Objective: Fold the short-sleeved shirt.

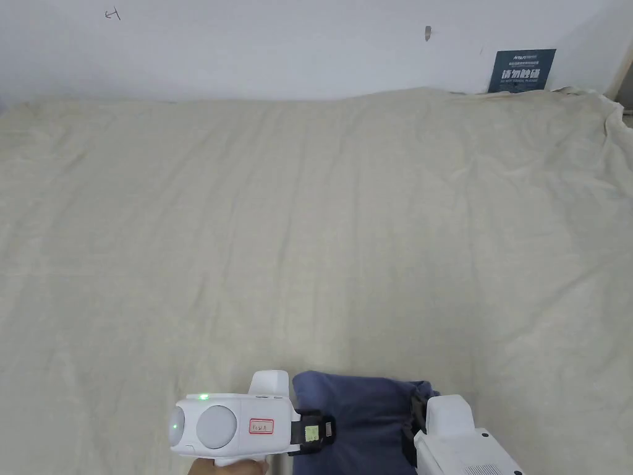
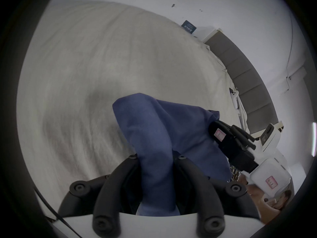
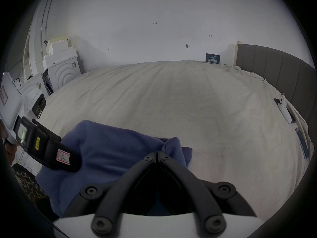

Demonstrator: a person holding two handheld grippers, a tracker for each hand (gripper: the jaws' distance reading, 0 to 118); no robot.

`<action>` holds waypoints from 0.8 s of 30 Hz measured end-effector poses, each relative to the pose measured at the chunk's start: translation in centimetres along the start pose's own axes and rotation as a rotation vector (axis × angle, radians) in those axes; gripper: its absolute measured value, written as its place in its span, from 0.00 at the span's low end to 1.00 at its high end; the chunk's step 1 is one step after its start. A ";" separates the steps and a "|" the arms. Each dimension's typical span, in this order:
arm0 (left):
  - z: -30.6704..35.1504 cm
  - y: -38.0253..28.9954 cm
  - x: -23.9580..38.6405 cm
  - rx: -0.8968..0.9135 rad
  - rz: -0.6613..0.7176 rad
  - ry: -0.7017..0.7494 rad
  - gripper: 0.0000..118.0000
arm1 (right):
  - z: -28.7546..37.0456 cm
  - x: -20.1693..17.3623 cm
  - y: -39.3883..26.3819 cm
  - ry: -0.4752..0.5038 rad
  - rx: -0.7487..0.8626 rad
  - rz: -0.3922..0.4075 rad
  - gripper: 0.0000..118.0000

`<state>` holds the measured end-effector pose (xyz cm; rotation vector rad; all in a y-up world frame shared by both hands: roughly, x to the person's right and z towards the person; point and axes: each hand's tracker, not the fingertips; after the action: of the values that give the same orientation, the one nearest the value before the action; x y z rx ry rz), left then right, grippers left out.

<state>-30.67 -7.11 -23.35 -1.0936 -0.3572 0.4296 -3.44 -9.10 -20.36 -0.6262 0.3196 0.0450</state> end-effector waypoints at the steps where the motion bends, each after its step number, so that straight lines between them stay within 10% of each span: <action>1: 0.5 0.2 0.0 0.011 -0.003 -0.015 0.20 | 0.8 0.1 0.6 -0.002 0.028 0.002 0.00; 24: 23.9 11.0 -22.9 0.125 -0.044 0.480 0.20 | 9.8 -2.6 16.8 0.013 0.438 0.053 0.00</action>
<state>-63.66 4.11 -24.84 -1.0271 0.0693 0.1388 -5.47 10.36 -21.59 -0.1841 0.3460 0.0207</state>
